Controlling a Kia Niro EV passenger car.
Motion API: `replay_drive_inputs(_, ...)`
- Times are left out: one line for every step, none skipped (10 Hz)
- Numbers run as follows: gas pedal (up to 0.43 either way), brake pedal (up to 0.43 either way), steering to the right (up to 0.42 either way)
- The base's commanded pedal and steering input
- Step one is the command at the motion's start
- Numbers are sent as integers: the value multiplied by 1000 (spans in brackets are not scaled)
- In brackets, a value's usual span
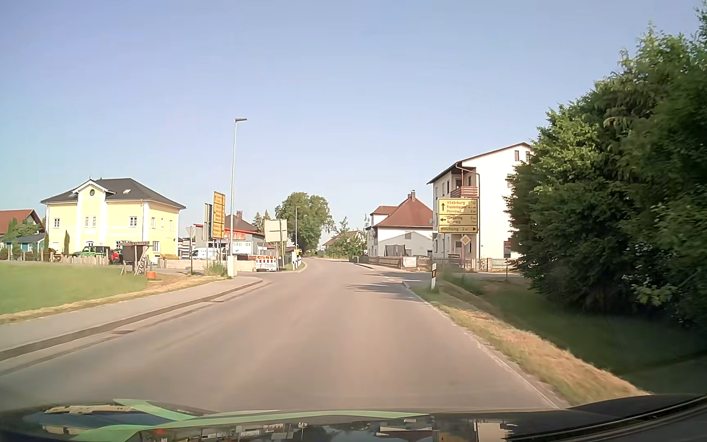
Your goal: Follow the waypoints while adhering to traffic rules and regulations
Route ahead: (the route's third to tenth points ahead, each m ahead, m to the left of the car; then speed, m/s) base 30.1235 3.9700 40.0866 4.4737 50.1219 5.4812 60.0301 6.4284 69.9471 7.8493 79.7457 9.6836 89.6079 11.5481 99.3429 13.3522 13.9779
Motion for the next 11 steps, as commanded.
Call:
replay_drive_inputs(110,0,-14)
replay_drive_inputs(110,0,-19)
replay_drive_inputs(110,0,-20)
replay_drive_inputs(110,0,-17)
replay_drive_inputs(110,0,-15)
replay_drive_inputs(110,0,-16)
replay_drive_inputs(110,0,-17)
replay_drive_inputs(110,0,-17)
replay_drive_inputs(110,0,-19)
replay_drive_inputs(110,0,-21)
replay_drive_inputs(110,0,-22)
